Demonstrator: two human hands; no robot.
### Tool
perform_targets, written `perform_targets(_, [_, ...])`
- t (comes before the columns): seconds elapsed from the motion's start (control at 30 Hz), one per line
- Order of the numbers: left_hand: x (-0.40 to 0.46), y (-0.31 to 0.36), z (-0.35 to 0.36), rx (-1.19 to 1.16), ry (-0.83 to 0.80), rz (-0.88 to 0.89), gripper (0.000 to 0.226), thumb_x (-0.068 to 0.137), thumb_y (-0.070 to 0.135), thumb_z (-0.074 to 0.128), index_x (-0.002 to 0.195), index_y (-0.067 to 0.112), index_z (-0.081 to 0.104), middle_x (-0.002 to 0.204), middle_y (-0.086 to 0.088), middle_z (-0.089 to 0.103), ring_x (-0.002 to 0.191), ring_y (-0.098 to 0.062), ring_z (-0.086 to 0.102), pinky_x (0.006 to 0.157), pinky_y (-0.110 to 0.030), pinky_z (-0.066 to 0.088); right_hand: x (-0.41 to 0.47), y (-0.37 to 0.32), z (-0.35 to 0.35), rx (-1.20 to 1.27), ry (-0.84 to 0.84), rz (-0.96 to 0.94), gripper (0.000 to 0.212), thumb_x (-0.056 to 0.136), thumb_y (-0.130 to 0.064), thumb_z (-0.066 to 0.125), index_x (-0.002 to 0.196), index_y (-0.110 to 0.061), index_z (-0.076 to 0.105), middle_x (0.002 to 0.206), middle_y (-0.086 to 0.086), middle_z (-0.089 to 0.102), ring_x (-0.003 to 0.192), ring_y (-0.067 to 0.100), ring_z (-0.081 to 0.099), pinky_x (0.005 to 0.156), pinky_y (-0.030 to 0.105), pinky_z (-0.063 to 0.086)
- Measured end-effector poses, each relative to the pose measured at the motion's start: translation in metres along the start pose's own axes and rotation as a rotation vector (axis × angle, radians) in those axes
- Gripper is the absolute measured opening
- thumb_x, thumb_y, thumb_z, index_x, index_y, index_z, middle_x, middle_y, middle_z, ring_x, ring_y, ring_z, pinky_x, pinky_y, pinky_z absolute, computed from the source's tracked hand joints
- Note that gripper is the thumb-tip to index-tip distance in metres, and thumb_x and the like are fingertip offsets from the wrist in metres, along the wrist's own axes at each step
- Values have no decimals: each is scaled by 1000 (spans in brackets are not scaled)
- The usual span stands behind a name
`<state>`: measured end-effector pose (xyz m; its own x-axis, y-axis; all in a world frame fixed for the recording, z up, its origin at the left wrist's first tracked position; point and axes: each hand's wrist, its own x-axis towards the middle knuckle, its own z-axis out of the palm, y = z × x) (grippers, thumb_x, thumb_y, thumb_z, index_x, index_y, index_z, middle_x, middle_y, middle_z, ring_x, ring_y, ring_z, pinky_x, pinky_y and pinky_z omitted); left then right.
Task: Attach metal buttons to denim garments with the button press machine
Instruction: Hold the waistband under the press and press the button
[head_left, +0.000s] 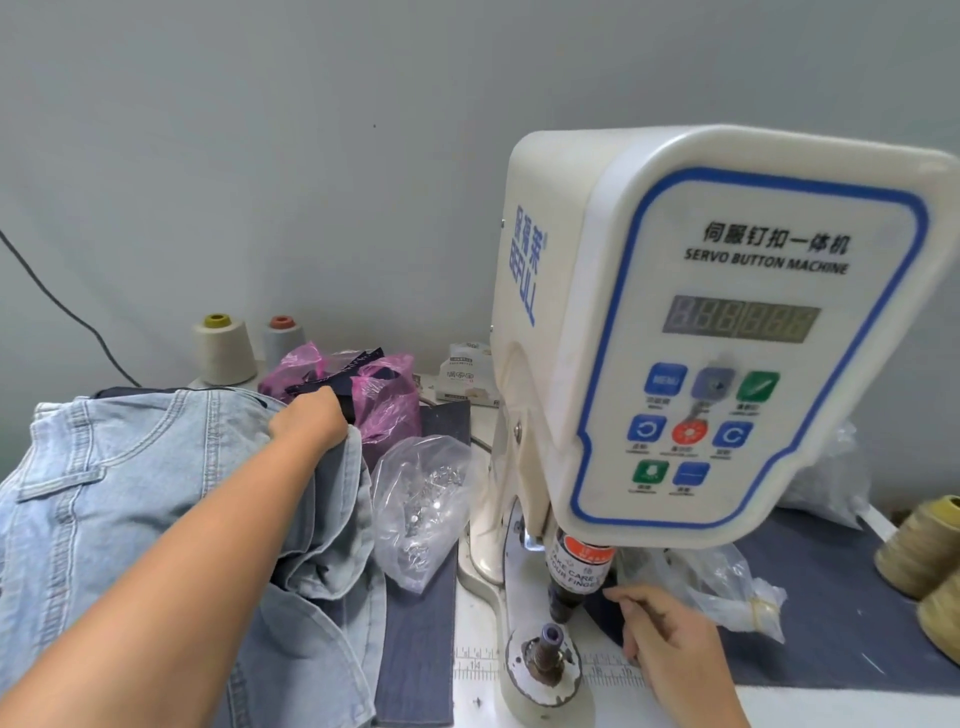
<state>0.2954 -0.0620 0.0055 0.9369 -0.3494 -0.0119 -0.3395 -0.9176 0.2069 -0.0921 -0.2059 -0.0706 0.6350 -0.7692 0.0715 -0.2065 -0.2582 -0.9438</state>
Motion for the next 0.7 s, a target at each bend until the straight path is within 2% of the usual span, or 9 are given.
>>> perform_targets(0.1, [7, -3, -1, -119, -31, -28, 35, 90, 12, 50, 123, 3, 53, 128, -19, 57, 117, -36, 54, 95, -42, 46, 1, -1, 1, -3, -1, 8, 29, 92, 6, 52, 81, -17, 68, 42, 6, 52, 36, 6, 44, 39, 14, 36])
perform_targets(0.17, [10, -4, -3, -162, -65, -2, 31, 89, 15, 55, 115, 0, 61, 122, -19, 61, 111, -35, 57, 91, -38, 47, 1, -2, 1, -1, -2, 9, 29, 92, 6, 52, 82, -16, 68, 42, 6, 52, 36, 5, 44, 39, 14, 36])
perform_targets(0.27, [13, -3, -7, -169, -95, 25, 36, 90, 25, 59, 117, 2, 64, 123, -16, 62, 110, -33, 57, 86, -33, 44, 0, -3, 1, -10, -9, 12, 30, 92, 6, 53, 81, -17, 68, 43, 6, 53, 37, 5, 45, 40, 14, 38])
perform_targets(0.4, [18, -3, -1, -209, -76, -21, 28, 90, 23, 58, 114, 11, 69, 124, -10, 64, 112, -31, 58, 97, -37, 47, -1, -3, 0, -43, 14, -12, 28, 89, 4, 57, 80, -18, 71, 44, 7, 55, 39, 5, 47, 42, 13, 39])
perform_targets(0.53, [19, -3, 8, -257, 53, -98, 26, 89, 21, 59, 112, 14, 67, 122, -9, 63, 115, -31, 57, 88, -36, 45, 0, -1, 1, -55, 15, -3, 29, 89, 4, 58, 78, -19, 71, 46, 8, 57, 42, 6, 50, 46, 15, 43])
perform_targets(0.63, [26, -6, 8, -344, 10, -103, 36, 86, 25, 67, 118, 8, 63, 123, -12, 62, 114, -33, 56, 92, -38, 46, 1, -1, 1, -57, 14, -10, 29, 89, 5, 57, 78, -19, 70, 46, 8, 57, 42, 6, 51, 46, 15, 43])
perform_targets(0.7, [27, -7, 6, -366, -25, -63, 28, 86, 26, 67, 108, 9, 70, 119, -11, 65, 112, -32, 57, 95, -39, 46, 0, -2, 0, -34, 9, -15, 28, 89, 5, 56, 79, -17, 71, 45, 8, 56, 40, 6, 48, 43, 14, 41])
